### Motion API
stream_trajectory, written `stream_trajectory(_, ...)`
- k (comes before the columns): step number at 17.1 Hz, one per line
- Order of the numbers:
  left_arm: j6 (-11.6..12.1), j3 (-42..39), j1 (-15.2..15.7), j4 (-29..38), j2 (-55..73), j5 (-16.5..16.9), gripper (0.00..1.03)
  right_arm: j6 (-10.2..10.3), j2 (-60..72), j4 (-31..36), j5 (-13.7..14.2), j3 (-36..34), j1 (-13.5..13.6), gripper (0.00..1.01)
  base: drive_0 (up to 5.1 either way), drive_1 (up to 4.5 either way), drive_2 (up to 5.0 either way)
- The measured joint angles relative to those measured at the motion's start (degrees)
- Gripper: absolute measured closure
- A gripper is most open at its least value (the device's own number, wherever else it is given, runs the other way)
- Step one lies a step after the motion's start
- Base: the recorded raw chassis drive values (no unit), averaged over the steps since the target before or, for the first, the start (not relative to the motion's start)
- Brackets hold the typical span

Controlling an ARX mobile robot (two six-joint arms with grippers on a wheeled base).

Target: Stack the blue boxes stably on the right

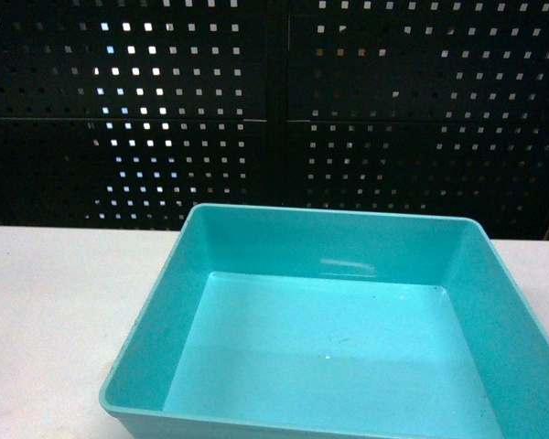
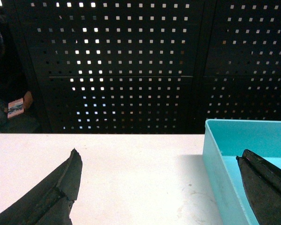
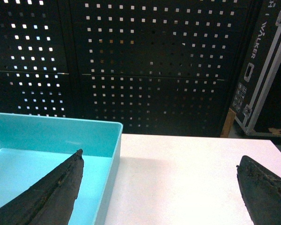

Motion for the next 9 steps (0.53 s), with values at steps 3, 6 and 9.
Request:
stream_trajectory(3, 0.0, 0.0, 0.0, 0.0, 0.0, 0.0, 0.05, 0.0, 0.0, 0.0, 0.0, 0.0, 0.0, 0.03, 0.0, 0.00, 0.0)
stream_trajectory(6, 0.0, 0.0, 0.0, 0.0, 0.0, 0.0, 0.05, 0.0, 0.0, 0.0, 0.0, 0.0, 0.0, 0.03, 0.0, 0.00, 0.0)
stream_trajectory(9, 0.0, 0.0, 0.0, 0.0, 0.0, 0.0, 0.05, 0.0, 0.0, 0.0, 0.0, 0.0, 0.0, 0.03, 0.0, 0.00, 0.0)
